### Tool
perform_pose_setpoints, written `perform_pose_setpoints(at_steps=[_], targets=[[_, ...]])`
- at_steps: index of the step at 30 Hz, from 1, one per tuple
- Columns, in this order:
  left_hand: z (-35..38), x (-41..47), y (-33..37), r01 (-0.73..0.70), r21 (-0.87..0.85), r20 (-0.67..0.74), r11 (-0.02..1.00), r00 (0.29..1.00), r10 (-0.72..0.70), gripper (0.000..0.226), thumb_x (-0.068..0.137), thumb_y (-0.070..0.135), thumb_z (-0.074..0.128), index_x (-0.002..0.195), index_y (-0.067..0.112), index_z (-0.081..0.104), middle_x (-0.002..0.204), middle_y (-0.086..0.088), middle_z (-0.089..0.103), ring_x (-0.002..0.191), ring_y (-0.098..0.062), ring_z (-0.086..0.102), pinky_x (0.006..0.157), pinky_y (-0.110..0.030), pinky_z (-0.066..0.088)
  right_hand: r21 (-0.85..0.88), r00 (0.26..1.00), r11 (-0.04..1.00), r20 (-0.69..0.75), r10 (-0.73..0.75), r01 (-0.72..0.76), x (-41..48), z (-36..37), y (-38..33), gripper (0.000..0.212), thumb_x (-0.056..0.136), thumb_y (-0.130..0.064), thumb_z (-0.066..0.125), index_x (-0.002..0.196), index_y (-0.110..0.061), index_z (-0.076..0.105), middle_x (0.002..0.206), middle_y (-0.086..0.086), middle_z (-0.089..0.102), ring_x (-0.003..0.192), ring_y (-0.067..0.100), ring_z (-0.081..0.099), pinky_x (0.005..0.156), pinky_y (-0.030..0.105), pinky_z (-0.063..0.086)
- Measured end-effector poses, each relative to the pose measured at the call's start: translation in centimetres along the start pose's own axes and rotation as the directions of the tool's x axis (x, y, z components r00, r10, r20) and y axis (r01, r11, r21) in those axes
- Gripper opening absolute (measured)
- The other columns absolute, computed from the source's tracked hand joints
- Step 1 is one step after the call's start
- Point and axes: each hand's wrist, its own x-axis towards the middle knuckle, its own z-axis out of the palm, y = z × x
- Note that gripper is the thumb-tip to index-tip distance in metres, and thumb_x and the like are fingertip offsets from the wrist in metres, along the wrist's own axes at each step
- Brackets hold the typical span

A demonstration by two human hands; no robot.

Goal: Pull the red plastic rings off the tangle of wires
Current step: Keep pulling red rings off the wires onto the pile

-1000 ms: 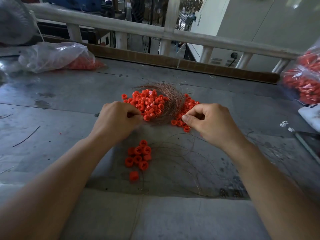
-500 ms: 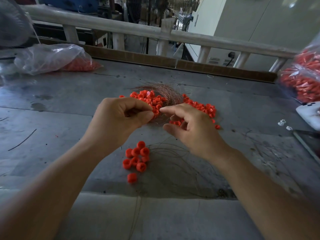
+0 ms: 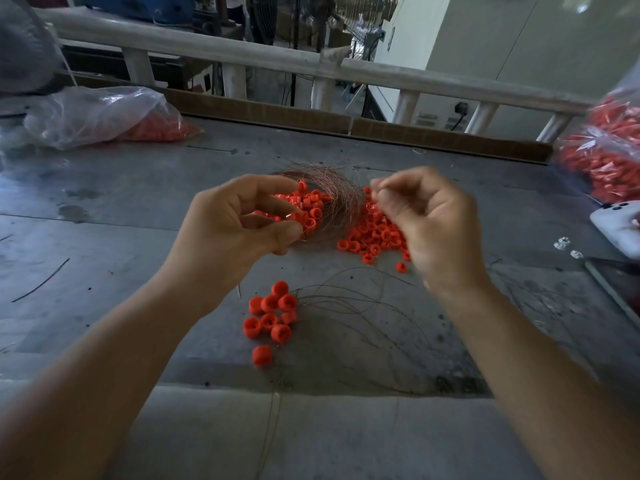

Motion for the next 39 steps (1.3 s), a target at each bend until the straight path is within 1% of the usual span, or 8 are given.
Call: perform_pose_setpoints(at_steps=[4, 8, 13, 16, 20, 25, 31, 39], targets=[[0.2, 0.0, -0.3, 0.055, -0.029, 0.001, 0.998, 0.998, -0.055, 0.026, 0.054, 0.015, 0.068, 0.079, 0.021, 0.068, 0.072, 0.005, 0.071, 0.062, -0.008, 0.065, 0.062, -0.013, 0.050, 0.413, 0.981, 0.911, -0.170, 0.094, -0.015, 1.0, -1.8, -0.8, 0.016, 0.084, 0.004, 0.054, 0.079, -0.011, 0.057, 0.075, -0.003, 0.069, 0.076, 0.011, 0.064, 0.075, 0.025, 0.052], [0.4, 0.1, -0.4, 0.097, -0.104, 0.002, 0.990, 0.995, -0.097, 0.024, 0.056, 0.011, 0.067, 0.079, 0.016, 0.068, 0.069, 0.004, 0.071, 0.063, -0.007, 0.065, 0.060, -0.012, 0.050, 0.531, 0.953, 0.847, -0.262, 0.151, 0.012, 1.7, -2.9, -1.2, 0.016, 0.086, 0.004, 0.051, 0.080, -0.010, 0.055, 0.073, -0.002, 0.069, 0.075, 0.013, 0.064, 0.074, 0.026, 0.051], [0.4, 0.0, -0.6, 0.185, -0.254, 0.052, 0.949, 0.983, -0.178, 0.026, 0.057, 0.004, 0.063, 0.082, 0.007, 0.066, 0.071, -0.003, 0.071, 0.066, -0.011, 0.068, 0.060, -0.017, 0.052, 0.299, 0.961, 0.954, -0.274, 0.045, 0.040, 1.7, -3.6, -1.2, 0.019, 0.086, 0.002, 0.052, 0.081, -0.016, 0.056, 0.067, -0.006, 0.064, 0.057, 0.005, 0.053, 0.053, 0.019, 0.043], [0.6, -0.1, -0.5, 0.216, -0.309, 0.085, 0.926, 0.976, -0.200, 0.025, 0.057, 0.000, 0.062, 0.081, 0.007, 0.068, 0.075, -0.005, 0.072, 0.070, -0.013, 0.069, 0.064, -0.018, 0.054, 0.108, 0.996, 0.994, -0.084, 0.000, 0.009, 1.3, -3.1, -1.5, 0.023, 0.085, 0.002, 0.053, 0.080, -0.019, 0.058, 0.069, -0.004, 0.057, 0.053, 0.002, 0.045, 0.048, 0.014, 0.037], [0.7, -0.1, -0.4, 0.231, -0.344, 0.104, 0.910, 0.973, -0.208, 0.024, 0.055, -0.002, 0.062, 0.071, 0.012, 0.073, 0.076, -0.005, 0.072, 0.071, -0.014, 0.070, 0.064, -0.018, 0.054, -0.142, 0.987, 0.990, 0.160, 0.000, 0.023, 0.0, -1.2, -1.5, 0.024, 0.083, -0.005, 0.062, 0.074, -0.027, 0.060, 0.066, -0.012, 0.059, 0.060, 0.001, 0.050, 0.057, 0.015, 0.042], [0.7, -0.2, -0.3, 0.238, -0.339, 0.122, 0.910, 0.970, -0.208, 0.025, 0.055, -0.001, 0.062, 0.071, 0.014, 0.075, 0.076, -0.006, 0.073, 0.072, -0.014, 0.070, 0.064, -0.018, 0.054, -0.179, 0.956, 0.982, 0.295, -0.006, 0.062, -1.0, 0.3, -1.3, 0.018, 0.083, -0.013, 0.064, 0.072, -0.026, 0.060, 0.065, -0.014, 0.056, 0.059, 0.001, 0.051, 0.057, 0.010, 0.038], [0.6, -0.3, -0.4, 0.237, -0.302, 0.148, 0.923, 0.969, -0.200, 0.027, 0.054, 0.005, 0.065, 0.075, 0.018, 0.076, 0.080, -0.004, 0.073, 0.077, -0.014, 0.070, 0.066, -0.018, 0.054, -0.232, 0.956, 0.970, 0.293, 0.004, 0.067, -1.3, 0.8, -1.3, 0.025, 0.083, -0.011, 0.064, 0.069, -0.030, 0.057, 0.065, -0.014, 0.053, 0.057, -0.001, 0.050, 0.056, 0.008, 0.036], [0.6, -0.2, -0.1, 0.233, -0.348, 0.146, 0.908, 0.970, -0.193, 0.029, 0.058, 0.000, 0.061, 0.078, 0.015, 0.076, 0.080, -0.006, 0.073, 0.076, -0.015, 0.071, 0.066, -0.018, 0.054, -0.280, 0.967, 0.958, 0.256, 0.009, 0.065, -1.3, 0.9, -1.4, 0.014, 0.083, -0.011, 0.064, 0.071, -0.017, 0.061, 0.063, -0.011, 0.054, 0.058, 0.003, 0.051, 0.055, 0.011, 0.039]])
